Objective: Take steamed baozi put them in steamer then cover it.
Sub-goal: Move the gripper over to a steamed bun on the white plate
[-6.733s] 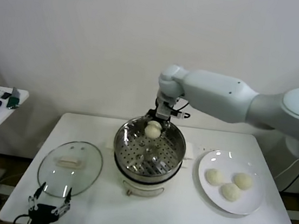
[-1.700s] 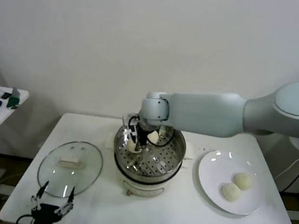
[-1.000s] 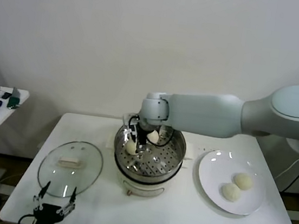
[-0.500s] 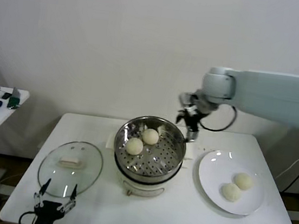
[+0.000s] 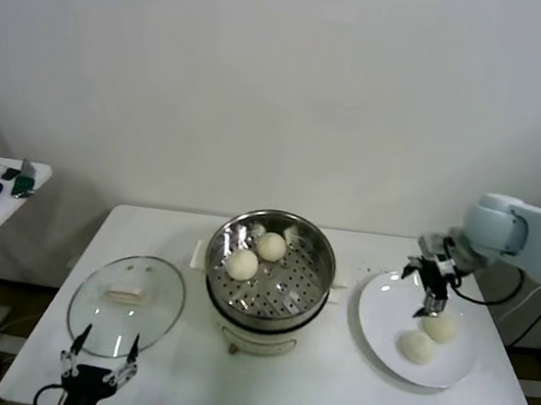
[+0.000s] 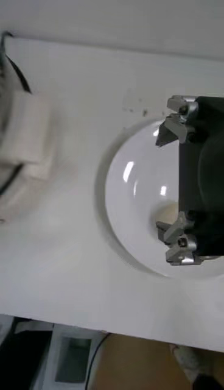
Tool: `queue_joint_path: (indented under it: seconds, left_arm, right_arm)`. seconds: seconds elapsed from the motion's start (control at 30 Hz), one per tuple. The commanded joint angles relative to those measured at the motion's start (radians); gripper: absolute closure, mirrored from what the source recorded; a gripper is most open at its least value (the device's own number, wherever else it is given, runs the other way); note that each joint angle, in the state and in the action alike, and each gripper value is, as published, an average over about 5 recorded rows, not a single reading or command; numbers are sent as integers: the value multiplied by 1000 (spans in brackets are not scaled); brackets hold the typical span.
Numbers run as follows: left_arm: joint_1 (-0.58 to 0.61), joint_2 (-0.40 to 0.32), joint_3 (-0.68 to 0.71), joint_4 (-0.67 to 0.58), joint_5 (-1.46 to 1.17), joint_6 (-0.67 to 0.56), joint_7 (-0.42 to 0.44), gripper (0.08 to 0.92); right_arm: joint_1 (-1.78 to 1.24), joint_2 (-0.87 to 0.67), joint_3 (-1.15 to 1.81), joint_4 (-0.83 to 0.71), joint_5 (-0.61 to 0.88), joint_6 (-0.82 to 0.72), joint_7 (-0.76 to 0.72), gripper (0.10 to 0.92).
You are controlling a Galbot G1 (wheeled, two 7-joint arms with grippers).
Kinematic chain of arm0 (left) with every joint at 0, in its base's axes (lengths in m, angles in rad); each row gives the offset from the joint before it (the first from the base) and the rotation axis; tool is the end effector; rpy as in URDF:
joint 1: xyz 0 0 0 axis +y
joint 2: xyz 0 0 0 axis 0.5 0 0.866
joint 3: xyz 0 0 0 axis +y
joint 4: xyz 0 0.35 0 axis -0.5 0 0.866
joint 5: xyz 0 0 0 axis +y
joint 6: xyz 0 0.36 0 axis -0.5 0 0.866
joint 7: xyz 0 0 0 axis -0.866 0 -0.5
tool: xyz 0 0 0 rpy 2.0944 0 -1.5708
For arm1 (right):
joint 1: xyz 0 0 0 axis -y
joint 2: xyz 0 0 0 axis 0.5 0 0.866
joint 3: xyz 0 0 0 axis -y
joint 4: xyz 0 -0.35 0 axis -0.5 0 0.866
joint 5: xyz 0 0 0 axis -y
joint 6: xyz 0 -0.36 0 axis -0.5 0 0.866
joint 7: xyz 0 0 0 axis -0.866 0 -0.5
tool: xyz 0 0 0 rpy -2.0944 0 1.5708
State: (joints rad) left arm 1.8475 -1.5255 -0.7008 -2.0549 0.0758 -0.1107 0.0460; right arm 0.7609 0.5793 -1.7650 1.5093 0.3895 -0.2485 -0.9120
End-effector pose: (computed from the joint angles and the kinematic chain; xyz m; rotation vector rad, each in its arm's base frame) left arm 0.0895 0.0644 -0.3502 0.0667 -2.9131 -0.3200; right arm 0.4737 -0.1632 -0.1286 1.2742 -1.2927 1.3427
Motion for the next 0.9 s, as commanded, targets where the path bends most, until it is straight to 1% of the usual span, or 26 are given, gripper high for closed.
queue_joint_path:
  seconds: [0.03,0.27,0.47,0.73,0.83,0.9]
  left_arm:
    - [5,0,0,4,2,-5,-2,177]
    - [12,4,-3,7,2,-10,-4,177]
    - [12,6,-2,5,3,-9,-3,177]
    - [8,9,-8,17,3,-11,-4,177]
    - [5,8,-9,18,3,-11,-4,177]
    - [4,8,-9,19,3,-10,-4,177]
  right_arm:
    - [-264,-102,145,-21,-146,-15,10,203]
    - [-401,-69,264,-88,-193,-39,35,203]
    - [-461,-34,314,-165,-187,-49,45,203]
    - [-485,-12,330,-186,-186,-54,46,203]
    - [-494,-7,342,-194,-189,-55,47,214]
    - [-495,-4,347,-198,-189,-55,46,243]
